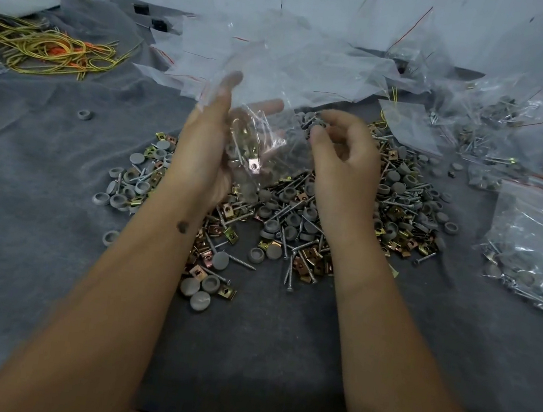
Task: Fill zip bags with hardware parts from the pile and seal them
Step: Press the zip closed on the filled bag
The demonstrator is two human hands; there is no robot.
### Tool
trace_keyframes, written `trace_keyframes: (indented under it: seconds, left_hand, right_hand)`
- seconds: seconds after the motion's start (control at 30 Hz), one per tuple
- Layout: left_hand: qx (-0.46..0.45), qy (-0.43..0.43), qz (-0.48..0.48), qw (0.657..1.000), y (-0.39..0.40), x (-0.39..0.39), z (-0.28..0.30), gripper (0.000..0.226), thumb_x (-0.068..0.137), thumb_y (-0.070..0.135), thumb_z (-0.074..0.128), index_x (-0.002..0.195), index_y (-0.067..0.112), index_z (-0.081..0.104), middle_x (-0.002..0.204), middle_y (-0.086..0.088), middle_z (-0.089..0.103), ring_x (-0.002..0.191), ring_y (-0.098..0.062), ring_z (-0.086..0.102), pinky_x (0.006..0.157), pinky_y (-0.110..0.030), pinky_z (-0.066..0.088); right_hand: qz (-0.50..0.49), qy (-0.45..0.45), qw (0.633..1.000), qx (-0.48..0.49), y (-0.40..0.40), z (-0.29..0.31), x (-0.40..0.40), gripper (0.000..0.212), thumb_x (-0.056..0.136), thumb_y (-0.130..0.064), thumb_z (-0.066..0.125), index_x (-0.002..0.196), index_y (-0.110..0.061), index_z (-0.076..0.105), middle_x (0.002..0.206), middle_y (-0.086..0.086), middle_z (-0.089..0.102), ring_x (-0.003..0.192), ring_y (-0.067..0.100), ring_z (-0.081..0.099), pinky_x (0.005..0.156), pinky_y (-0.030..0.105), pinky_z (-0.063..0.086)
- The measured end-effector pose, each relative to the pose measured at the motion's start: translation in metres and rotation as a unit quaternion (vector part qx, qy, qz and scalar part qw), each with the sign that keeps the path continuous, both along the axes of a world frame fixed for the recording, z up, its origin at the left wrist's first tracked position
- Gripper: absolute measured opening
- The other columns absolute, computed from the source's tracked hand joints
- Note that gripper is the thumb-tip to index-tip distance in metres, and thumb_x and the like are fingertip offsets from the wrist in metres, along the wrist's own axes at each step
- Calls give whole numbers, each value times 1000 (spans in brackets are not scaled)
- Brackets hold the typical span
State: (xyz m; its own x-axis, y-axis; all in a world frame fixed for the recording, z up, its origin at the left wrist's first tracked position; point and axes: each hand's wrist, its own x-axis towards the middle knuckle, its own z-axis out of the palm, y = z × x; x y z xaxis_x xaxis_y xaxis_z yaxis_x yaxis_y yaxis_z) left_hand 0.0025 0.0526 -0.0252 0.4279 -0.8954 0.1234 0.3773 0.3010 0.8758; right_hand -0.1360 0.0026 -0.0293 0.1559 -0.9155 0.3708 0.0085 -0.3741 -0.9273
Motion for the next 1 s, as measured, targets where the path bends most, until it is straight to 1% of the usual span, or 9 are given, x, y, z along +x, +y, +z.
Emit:
trace_keyframes:
  seconds: [0.07, 0.17, 0.27, 0.37, 0.5, 0.67, 0.77, 0.87, 1.0]
  left_hand:
    - [85, 9, -47, 995, 0, 1, 1, 32, 104, 38, 43, 127, 18, 51, 100, -10, 75, 64, -25, 70, 48, -37, 58]
    - [146, -67, -79, 984, -4, -3, -3, 30, 102, 33, 46, 123, 12, 53, 97, -14, 74, 70, -24, 71, 58, -34, 59]
    - [108, -129, -106, 980, -7, -8, -6, 38, 102, 35, 44, 132, 14, 51, 108, -15, 71, 81, -24, 72, 63, -32, 57]
    - [50, -145, -98, 983, -8, -6, -8, 41, 103, 41, 38, 134, 18, 52, 121, -10, 69, 97, -26, 71, 66, -29, 57]
    - [-5, -128, 21, 992, -9, -2, -11, 29, 103, 28, 44, 119, 13, 63, 125, -9, 66, 96, -20, 70, 69, -29, 58]
    - [1, -163, 57, 985, -8, 0, -11, 29, 88, 24, 71, 115, 18, 65, 114, -5, 71, 94, -17, 71, 72, -27, 58]
    - [12, -217, 67, 974, -10, -1, -13, 38, 85, 3, 72, 120, 13, 63, 112, -6, 71, 90, -13, 70, 73, -24, 57]
    - [2, -280, 69, 957, -10, -2, -14, 39, 85, -3, 70, 122, 8, 64, 103, 3, 72, 83, -8, 68, 77, -25, 57]
    - [-21, -272, 42, 961, -7, -7, -13, 47, 84, -8, 68, 125, 11, 59, 84, 8, 75, 76, -9, 68, 72, -23, 56]
  right_hand:
    - [38, -16, 999, 28, 0, 0, -1, 11, 94, -28, 57, 97, -26, 67, 90, -6, 64, 80, 4, 58, 73, 26, 53]
    - [53, -13, 997, 46, -1, -1, -1, 22, 95, -33, 57, 104, -17, 68, 88, -7, 63, 77, 1, 58, 69, 17, 47]
    - [29, 11, 999, 37, -3, -2, 0, 34, 93, -26, 64, 125, -17, 58, 93, 2, 63, 70, -6, 59, 59, 8, 45]
    - [0, 50, 999, 14, -8, -4, 0, 54, 90, -12, 66, 140, -17, 47, 86, -3, 64, 67, -6, 56, 61, 5, 43]
    - [-2, 46, 999, 18, -12, -6, 0, 56, 89, -6, 66, 141, -15, 46, 77, -8, 58, 61, -10, 53, 61, 6, 43]
    - [-2, 39, 999, 12, -12, -6, -1, 54, 88, -4, 65, 136, -22, 50, 78, -7, 57, 61, -7, 52, 60, 7, 43]
    - [-33, 64, 996, -46, -8, -6, -2, 58, 85, -3, 64, 134, -32, 50, 99, -6, 50, 79, 0, 52, 67, 6, 44]
    - [-77, 139, 970, -183, -5, -6, -1, 49, 83, -11, 66, 127, -31, 60, 118, -2, 38, 108, 13, 44, 88, 1, 33]
    - [-95, 210, 943, -240, -4, -9, 1, 20, 83, -27, 70, 103, -28, 72, 123, 4, 43, 115, 21, 40, 97, 23, 36]
